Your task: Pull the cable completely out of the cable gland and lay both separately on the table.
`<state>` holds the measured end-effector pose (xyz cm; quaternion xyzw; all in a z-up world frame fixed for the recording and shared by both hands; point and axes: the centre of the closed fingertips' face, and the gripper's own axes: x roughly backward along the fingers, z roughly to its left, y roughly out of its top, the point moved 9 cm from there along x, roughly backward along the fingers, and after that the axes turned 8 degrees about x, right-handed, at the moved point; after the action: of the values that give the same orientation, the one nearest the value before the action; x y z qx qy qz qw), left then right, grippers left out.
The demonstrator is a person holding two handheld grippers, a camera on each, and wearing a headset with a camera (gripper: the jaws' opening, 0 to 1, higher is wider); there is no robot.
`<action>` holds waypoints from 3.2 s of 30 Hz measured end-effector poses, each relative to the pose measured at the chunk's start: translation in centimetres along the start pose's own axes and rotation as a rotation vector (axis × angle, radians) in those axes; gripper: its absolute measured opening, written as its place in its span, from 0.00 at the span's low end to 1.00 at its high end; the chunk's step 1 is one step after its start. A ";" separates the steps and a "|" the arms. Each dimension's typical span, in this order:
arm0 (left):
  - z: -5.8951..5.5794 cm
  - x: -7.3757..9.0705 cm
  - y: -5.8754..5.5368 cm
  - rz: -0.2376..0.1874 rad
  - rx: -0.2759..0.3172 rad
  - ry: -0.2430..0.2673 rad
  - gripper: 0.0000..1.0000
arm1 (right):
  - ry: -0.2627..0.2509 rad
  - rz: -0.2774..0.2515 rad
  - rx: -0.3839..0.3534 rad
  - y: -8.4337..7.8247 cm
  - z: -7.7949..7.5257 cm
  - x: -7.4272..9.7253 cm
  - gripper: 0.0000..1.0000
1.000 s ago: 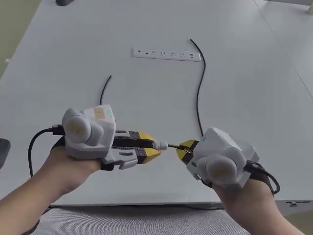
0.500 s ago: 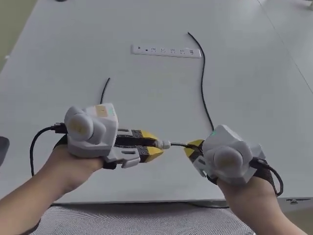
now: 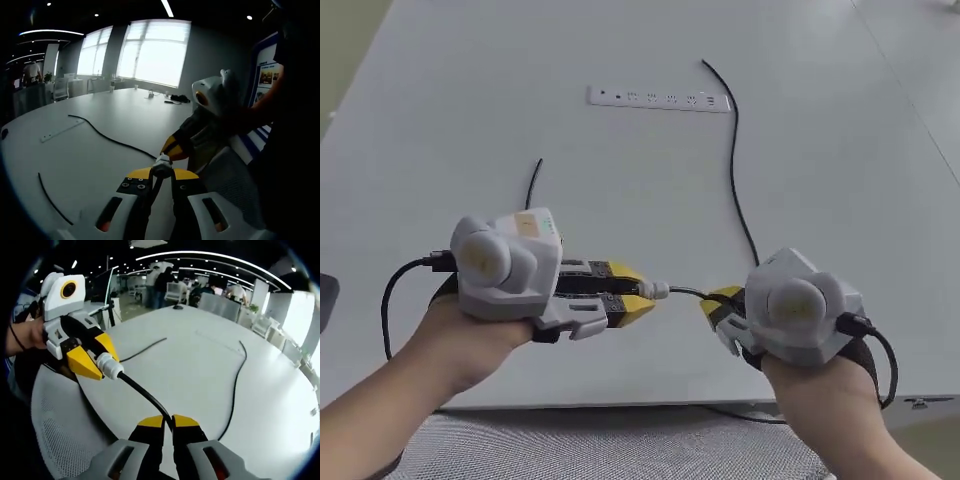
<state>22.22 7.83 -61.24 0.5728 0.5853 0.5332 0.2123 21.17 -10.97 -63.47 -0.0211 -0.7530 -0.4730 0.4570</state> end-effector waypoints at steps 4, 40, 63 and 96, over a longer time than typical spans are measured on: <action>-0.3 0.0 0.0 -0.001 -0.005 -0.001 0.15 | 0.002 0.017 -0.043 -0.8 -0.1 -0.1 0.00; -0.8 0.8 0.0 0.006 0.000 0.019 0.15 | -0.008 -0.063 0.329 2.5 1.8 3.1 0.17; -1.6 0.2 0.2 0.022 -0.041 0.023 0.15 | 0.018 -0.078 0.656 4.9 4.8 2.5 0.01; -0.9 0.0 0.5 -0.012 -0.001 0.045 0.15 | -0.023 -0.035 0.174 0.5 0.5 0.8 0.00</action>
<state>21.68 7.39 -60.55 0.5569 0.5929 0.5453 0.2024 20.58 -10.67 -62.61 0.0262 -0.7966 -0.4134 0.4402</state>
